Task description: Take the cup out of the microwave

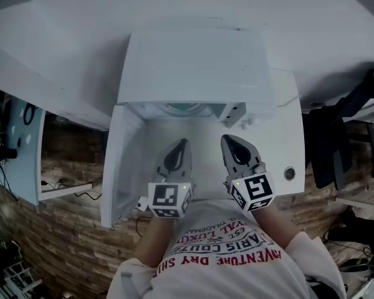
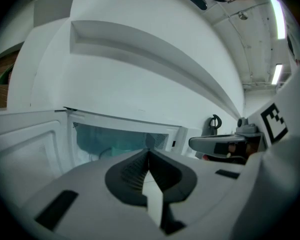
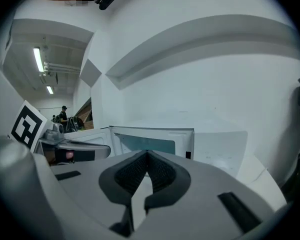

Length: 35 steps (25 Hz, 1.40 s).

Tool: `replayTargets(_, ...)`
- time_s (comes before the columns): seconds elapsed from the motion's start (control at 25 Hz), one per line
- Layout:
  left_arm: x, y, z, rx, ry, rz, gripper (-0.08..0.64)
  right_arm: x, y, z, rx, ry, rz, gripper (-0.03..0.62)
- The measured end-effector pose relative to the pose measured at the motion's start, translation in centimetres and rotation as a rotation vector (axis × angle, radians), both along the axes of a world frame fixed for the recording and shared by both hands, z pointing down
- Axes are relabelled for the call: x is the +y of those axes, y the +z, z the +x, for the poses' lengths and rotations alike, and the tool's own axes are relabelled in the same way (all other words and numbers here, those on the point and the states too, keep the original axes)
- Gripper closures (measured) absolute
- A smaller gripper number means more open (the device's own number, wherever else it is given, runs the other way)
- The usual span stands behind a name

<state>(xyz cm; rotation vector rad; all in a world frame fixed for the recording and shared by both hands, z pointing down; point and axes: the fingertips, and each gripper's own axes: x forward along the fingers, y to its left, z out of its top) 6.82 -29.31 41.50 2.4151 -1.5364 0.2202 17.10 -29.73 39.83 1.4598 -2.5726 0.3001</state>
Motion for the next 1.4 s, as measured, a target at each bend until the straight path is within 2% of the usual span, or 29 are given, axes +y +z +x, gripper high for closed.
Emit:
replayTargets(0.28, -2.3, 1.7, -0.2, -0.028, -0.096, 0.006, 0.552, -3.5, 1.6, 0.6, 0.008, -0.051, -0.008, 0.588)
replayTargets(0.44, -3.5, 3.2, -1.3, -0.085, -0.139, 0.016, 0.552, -3.8, 2.9, -0.2, 0.009, -0.079, -0.045, 0.588)
replayTargets(0.6, -5.4, 4.9, -1.6, -0.044, -0.113, 0.018, 0.552, -4.8, 4.4, -0.8, 0.028, -0.078, -0.053, 0.588)
replayTargets(0.64, -5.7, 5.6, -1.5, -0.036, -0.092, 0.000, 0.533, -4.9, 4.7, -0.9, 0.028, -0.075, -0.056, 0.588)
replayTargets(0.72, -6.2, 6.6, -1.1, -0.025, -0.061, -0.032, 0.412, -4.9, 5.1, -1.1, 0.028, -0.070, -0.066, 0.588)
replayTargets(0.8, -6.9, 7.1, -1.1, -0.013, -0.055, -0.043, 0.375, -4.9, 5.5, -1.3, 0.030, -0.069, -0.077, 0.588)
replayTargets(1.08, -10.8, 8.7, -1.6, -0.022, -0.073, 0.024, 0.200, -5.6, 7.3, -1.6, 0.057, -0.054, -0.088, 0.588)
replayTargets(1.24, -12.8, 9.8, -2.3, -0.058, -0.086, 0.056, 0.149, -6.1, 8.4, -1.9, 0.071, -0.054, -0.102, 0.588)
replayTargets(1.4, -14.2, 10.7, -1.7, -0.068, -0.051, 0.056, 0.130, -6.3, 9.5, -1.9, 0.083, -0.048, -0.122, 0.588)
